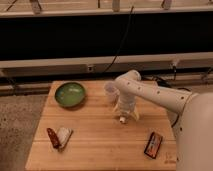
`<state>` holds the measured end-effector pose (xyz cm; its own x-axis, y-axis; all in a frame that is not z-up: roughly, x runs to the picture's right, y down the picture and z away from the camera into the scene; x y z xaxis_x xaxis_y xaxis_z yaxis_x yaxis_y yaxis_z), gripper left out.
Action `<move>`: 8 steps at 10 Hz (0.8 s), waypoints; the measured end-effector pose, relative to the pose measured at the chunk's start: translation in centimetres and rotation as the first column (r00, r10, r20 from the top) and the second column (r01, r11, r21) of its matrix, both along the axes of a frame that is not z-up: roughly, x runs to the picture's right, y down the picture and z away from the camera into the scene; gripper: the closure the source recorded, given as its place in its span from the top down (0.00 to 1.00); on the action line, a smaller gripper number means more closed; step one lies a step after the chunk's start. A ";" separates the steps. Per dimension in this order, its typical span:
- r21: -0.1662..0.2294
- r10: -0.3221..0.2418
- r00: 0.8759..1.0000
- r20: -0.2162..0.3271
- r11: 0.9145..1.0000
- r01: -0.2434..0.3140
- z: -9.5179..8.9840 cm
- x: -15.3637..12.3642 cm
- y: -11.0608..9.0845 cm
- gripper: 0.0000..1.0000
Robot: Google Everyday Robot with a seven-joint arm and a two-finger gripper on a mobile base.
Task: Stand the bottle upright
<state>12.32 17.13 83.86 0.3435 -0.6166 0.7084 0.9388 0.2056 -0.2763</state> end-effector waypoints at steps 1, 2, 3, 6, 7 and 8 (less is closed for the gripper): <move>-0.008 -0.007 1.000 0.004 1.000 0.007 0.2 -0.2 0.3 0.57; -0.014 -0.010 1.000 0.006 1.000 0.010 0.4 -0.3 0.5 0.48; -0.018 -0.010 1.000 0.004 1.000 0.010 0.5 -0.3 0.7 0.39; -0.034 -0.011 1.000 0.003 0.999 0.011 0.7 -0.4 1.1 0.08; -0.037 -0.007 1.000 0.002 0.999 0.007 0.7 -0.4 1.1 0.03; -0.042 0.005 1.000 -0.001 0.999 -0.005 0.5 -0.4 0.9 0.00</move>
